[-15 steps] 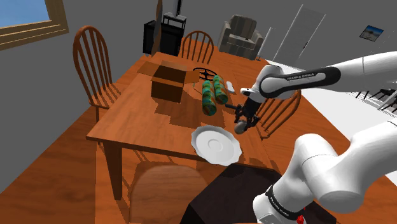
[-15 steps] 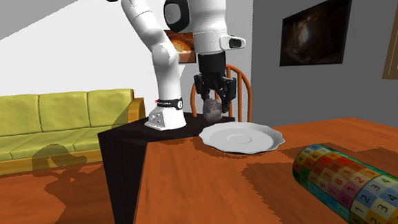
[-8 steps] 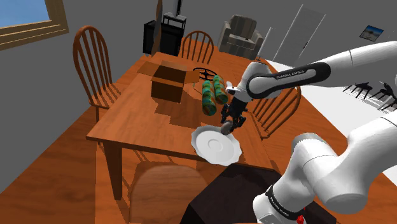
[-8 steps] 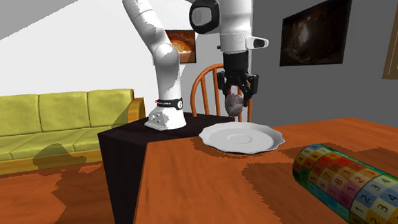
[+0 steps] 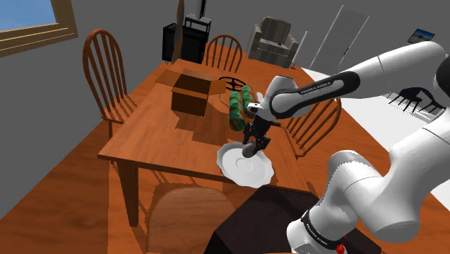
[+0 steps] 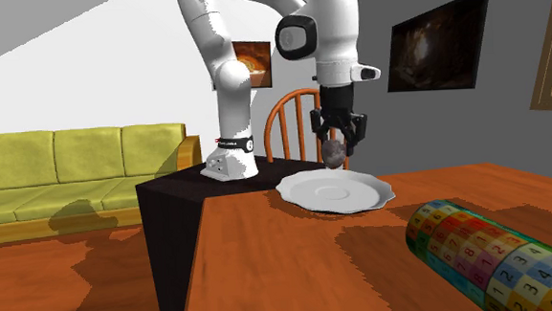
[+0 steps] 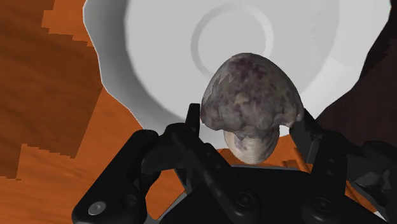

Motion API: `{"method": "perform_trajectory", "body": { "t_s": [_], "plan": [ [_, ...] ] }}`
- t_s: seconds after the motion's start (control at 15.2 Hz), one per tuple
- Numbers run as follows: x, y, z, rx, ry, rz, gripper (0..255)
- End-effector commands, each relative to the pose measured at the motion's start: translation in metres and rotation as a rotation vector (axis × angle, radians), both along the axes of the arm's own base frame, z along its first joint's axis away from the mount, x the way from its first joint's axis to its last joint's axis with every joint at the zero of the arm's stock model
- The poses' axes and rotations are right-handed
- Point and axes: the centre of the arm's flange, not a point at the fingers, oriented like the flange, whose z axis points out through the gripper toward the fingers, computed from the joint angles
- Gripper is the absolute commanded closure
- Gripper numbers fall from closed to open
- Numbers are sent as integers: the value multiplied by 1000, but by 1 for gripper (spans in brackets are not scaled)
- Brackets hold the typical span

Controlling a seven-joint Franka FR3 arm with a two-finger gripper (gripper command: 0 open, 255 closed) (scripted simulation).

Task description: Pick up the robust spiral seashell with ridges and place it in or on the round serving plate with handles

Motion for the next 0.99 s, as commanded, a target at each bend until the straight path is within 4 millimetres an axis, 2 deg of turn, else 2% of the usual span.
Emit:
{"method": "perform_trajectory", "body": {
  "t_s": [0.0,0.46,0.92],
  "plan": [
    [-1,0,-11,-1,-1,0,255],
    [-1,0,-52,-1,-1,0,255],
    [-1,0,-52,-1,-1,0,255]
  ]
}}
